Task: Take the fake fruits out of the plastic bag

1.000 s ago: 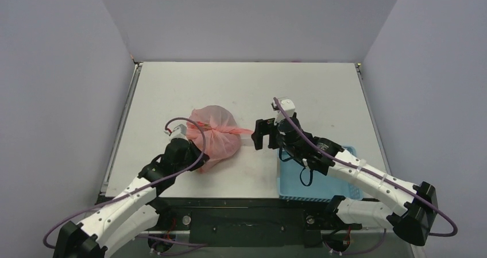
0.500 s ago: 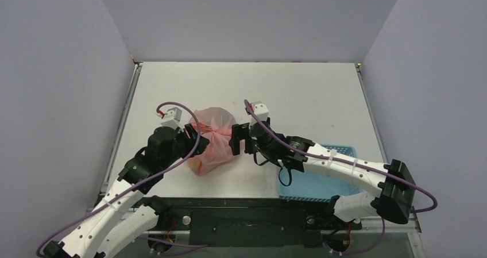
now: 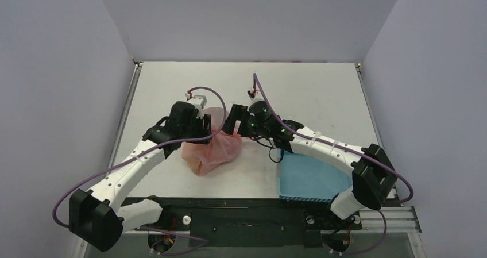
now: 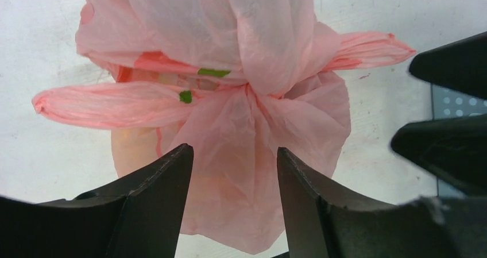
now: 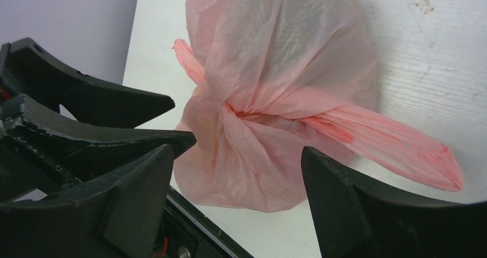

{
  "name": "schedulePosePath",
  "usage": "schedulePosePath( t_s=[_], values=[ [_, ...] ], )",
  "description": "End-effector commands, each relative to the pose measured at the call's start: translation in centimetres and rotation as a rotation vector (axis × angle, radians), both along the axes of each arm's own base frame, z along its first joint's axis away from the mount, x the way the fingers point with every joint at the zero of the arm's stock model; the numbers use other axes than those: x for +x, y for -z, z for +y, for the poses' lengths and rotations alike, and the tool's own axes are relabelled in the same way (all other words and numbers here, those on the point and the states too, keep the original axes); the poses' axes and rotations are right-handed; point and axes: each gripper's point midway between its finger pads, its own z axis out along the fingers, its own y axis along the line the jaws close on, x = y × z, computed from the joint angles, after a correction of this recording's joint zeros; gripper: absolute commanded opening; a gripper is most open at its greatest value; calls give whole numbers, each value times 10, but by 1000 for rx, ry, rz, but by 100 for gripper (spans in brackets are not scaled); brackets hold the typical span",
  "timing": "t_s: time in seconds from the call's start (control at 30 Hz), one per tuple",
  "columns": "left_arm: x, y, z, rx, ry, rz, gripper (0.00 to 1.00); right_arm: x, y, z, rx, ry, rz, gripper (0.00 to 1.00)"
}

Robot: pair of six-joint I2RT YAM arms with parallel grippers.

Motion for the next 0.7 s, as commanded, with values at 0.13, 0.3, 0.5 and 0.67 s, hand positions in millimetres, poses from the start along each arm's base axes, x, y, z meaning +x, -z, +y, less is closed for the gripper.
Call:
schedulePosePath(
  t_s=[0.13,0.3,0.5,0.67],
  values=[
    [17,-23,-31,-35,197,-36,54,5,-33,23,65,-68,-12,78],
    [16,-6,-31,-36,211,-53,54,5,-31,18,57,-82,4,78],
    [17,12,-25,16,201,-9,54,20,-24,15,59,-21,13,75],
    [21,16,-20,48,191,-8,44,31,-25,16,112,55,12,73]
  ],
)
